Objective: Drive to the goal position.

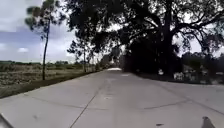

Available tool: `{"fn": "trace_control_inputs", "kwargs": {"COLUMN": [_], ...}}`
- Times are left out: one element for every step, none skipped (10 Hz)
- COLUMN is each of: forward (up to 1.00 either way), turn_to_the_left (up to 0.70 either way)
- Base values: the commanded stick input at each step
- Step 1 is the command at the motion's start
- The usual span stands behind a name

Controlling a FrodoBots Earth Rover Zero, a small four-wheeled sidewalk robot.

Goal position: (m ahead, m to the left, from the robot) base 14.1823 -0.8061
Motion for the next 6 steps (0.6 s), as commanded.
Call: {"fn": "trace_control_inputs", "kwargs": {"forward": [0.85,0.85,0.85,0.85,0.85,0.85], "turn_to_the_left": [0.00,0.00,0.00,0.00,0.00,0.00]}}
